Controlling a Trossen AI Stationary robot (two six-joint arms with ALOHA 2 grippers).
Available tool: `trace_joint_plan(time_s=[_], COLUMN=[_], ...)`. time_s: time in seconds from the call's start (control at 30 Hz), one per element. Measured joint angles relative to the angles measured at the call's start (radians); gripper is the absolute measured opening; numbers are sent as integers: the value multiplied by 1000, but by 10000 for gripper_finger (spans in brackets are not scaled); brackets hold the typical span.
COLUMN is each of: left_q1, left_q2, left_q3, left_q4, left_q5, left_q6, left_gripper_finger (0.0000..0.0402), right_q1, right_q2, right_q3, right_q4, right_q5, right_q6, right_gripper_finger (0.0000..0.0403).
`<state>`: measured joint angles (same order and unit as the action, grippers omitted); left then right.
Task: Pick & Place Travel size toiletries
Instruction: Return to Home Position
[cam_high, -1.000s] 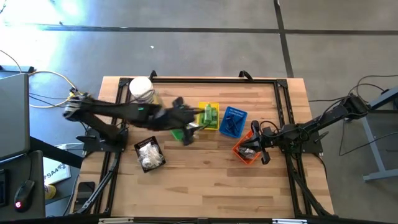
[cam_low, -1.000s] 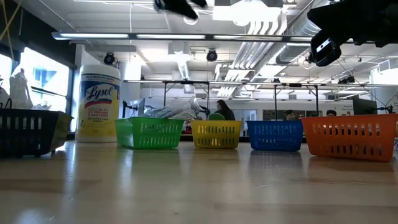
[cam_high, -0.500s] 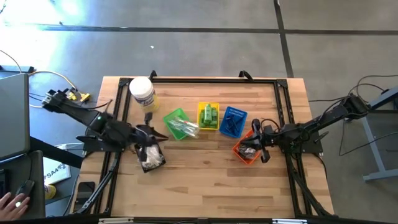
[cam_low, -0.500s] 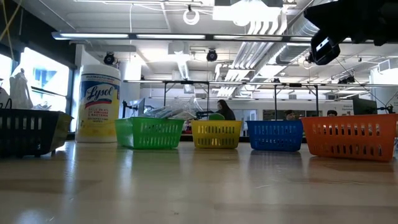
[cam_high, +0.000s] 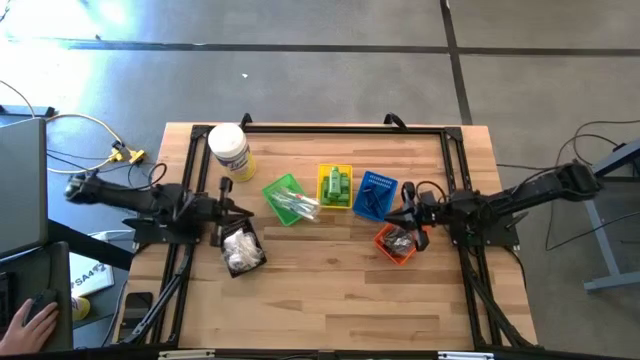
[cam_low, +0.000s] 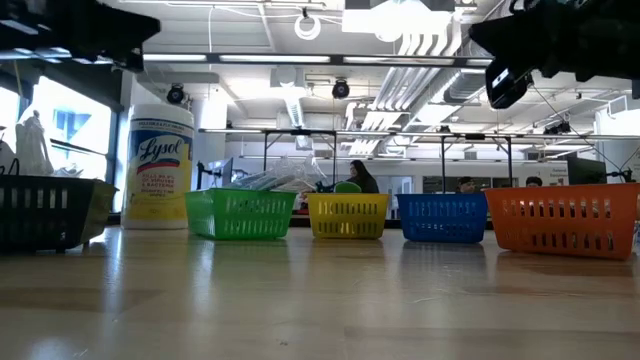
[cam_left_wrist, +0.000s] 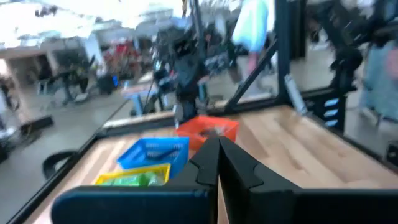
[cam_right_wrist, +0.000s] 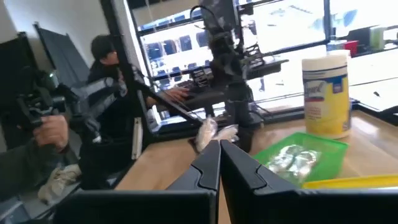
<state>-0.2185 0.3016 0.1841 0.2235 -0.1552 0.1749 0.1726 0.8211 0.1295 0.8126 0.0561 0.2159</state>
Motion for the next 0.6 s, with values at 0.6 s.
trace_joint_plan(time_s=[0.6], left_q1=[166], left_q2=[-280], left_q3=[-112], left_q4=[-286], left_q5=[89], left_q6=[-75], left_gripper_finger=[0], right_q1=[-135], right_q2=[36], right_q3=[0], right_q4=[4], right_q5=[-6], right_q6=[51], right_gripper_finger=[3])
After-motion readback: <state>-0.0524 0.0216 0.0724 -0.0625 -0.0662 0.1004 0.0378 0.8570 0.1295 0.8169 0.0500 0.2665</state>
